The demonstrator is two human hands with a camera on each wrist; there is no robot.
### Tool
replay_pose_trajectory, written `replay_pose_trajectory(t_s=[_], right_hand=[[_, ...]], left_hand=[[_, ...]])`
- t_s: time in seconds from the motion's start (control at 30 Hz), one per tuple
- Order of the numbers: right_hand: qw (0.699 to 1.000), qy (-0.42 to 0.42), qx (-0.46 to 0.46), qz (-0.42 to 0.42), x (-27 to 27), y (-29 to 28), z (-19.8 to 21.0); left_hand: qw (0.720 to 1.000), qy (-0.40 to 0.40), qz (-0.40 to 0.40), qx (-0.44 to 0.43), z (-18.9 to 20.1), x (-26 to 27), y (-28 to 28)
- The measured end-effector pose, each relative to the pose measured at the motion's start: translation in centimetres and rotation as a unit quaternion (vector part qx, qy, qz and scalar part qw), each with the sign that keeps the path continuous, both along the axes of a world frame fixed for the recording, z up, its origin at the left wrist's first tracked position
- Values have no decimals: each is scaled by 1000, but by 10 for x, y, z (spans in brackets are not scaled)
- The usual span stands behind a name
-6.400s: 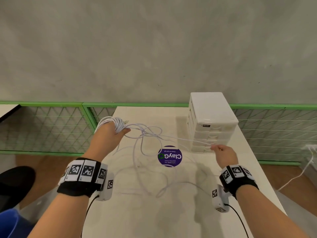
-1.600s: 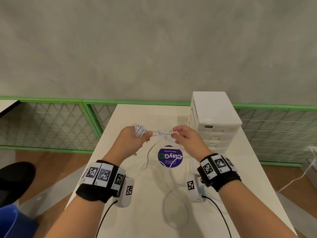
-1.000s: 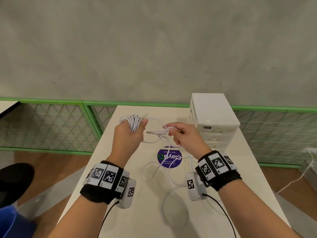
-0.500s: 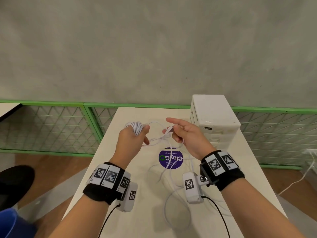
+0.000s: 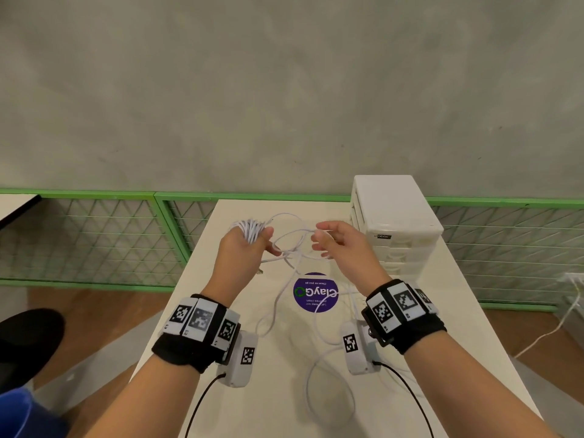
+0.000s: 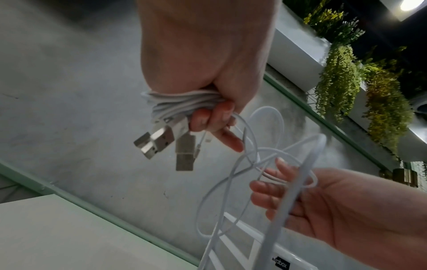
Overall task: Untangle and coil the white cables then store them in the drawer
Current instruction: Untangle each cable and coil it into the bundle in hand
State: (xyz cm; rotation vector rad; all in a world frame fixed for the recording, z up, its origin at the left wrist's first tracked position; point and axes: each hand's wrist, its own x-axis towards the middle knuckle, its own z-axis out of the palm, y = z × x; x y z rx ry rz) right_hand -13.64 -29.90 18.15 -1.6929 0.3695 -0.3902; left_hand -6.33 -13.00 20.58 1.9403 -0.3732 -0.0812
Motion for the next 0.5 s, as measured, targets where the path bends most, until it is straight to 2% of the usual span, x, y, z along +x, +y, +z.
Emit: replay_pose_trajectory(t_s=[0.1,0.2,0.27,0.33,0.5], right_hand=[[997,-11,48,64,-3,8,8],[979,-8,165,115,-2,12,17],[969,-1,202,143,0,13,19],[966,-19,196,170,1,12,17],[983,-51,71,163,4,19,9]], left_hand=[[1000,27,-5,-1,-1,3,2],[999,33,-35,5,-2,1,3],[998,37,-45,11,-1,-1,5],[997,43,-56,11,1,-1,8],[994,73,-83,15,1,2,9]])
